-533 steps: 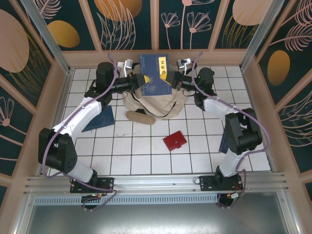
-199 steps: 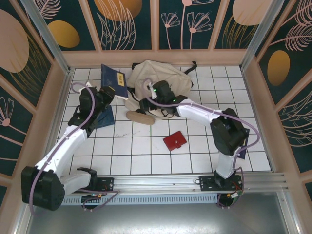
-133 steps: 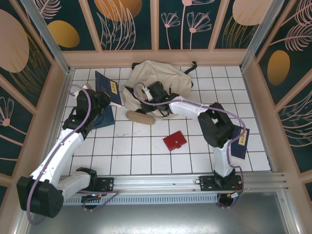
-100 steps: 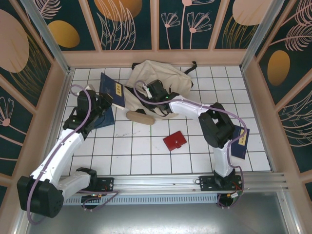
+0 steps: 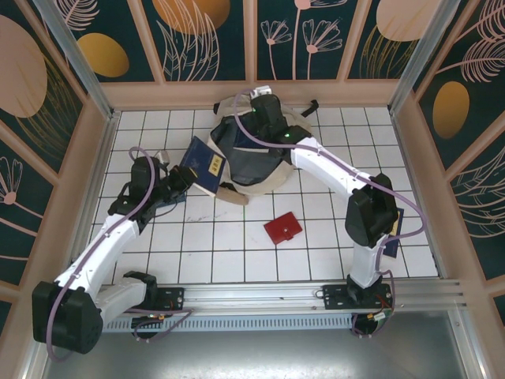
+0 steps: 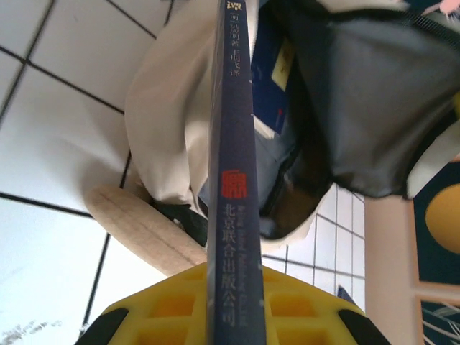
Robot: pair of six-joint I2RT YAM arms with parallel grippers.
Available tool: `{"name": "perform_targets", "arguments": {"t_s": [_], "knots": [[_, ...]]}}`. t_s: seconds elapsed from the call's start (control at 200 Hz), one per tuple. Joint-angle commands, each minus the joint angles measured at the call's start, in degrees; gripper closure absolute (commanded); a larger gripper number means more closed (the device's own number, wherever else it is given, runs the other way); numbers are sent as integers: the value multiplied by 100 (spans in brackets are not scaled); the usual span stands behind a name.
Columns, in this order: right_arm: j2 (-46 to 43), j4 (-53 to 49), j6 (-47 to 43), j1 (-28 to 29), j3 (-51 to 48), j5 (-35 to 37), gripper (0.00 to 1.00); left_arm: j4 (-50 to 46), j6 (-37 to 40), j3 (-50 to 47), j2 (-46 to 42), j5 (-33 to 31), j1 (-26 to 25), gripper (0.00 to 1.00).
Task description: Pack books, pencil case, and school supplies into a backpack
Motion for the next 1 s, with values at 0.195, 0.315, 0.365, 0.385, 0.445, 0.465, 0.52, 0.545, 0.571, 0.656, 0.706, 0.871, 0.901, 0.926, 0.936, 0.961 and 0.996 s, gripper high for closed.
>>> {"name": "perform_targets", "arguments": {"t_s": [0.195,0.315,0.365,0.385,0.445,0.465,0.52,0.545,0.571,0.656,0.706,0.871,0.901,0.926,0.936,0.961,0.996], "knots": [[36,-232,174,20,683,-336,99,1702,-447,46,923,833,-518,100],[115,-333,254,20,806,-420,99,1959,-476,205,1179,723,-718,100],[139,-341,281,20,829,-482,99,2084,-526,247,1297,704,-746,100],[141,-348,292,18,832,-512,99,2127,-545,266,1343,705,-760,100],[139,-366,344,27,832,-595,99,2321,-627,319,1553,618,-803,100],[136,-373,368,28,834,-629,99,2384,-693,334,1621,569,-816,100],[126,-402,436,44,822,-721,99,2734,-880,346,1873,509,-826,100],[104,-403,463,52,798,-752,99,2916,-985,356,1987,461,-828,100],[87,-403,486,57,778,-783,99,3073,-1105,384,2107,400,-825,100],[22,-394,593,80,689,-883,99,3593,-1363,586,2540,325,-842,100],[-25,-392,642,90,629,-920,99,3719,-1445,782,2778,243,-857,100],[-147,-332,812,124,477,-1037,99,3974,-1685,1389,3586,16,-1011,100],[-162,-328,854,124,456,-1046,99,4078,-1736,1499,3740,2,-1063,100],[-177,-317,881,132,440,-1061,99,4128,-1779,1532,3790,-71,-1121,100],[-174,-309,890,133,430,-1075,99,4146,-1794,1529,3929,-94,-1141,100],[-182,-295,929,134,419,-1096,99,4209,-1832,1703,4065,-158,-1206,100],[-193,-275,986,129,403,-1110,99,4325,-1894,1777,4185,-235,-1274,100]]}}
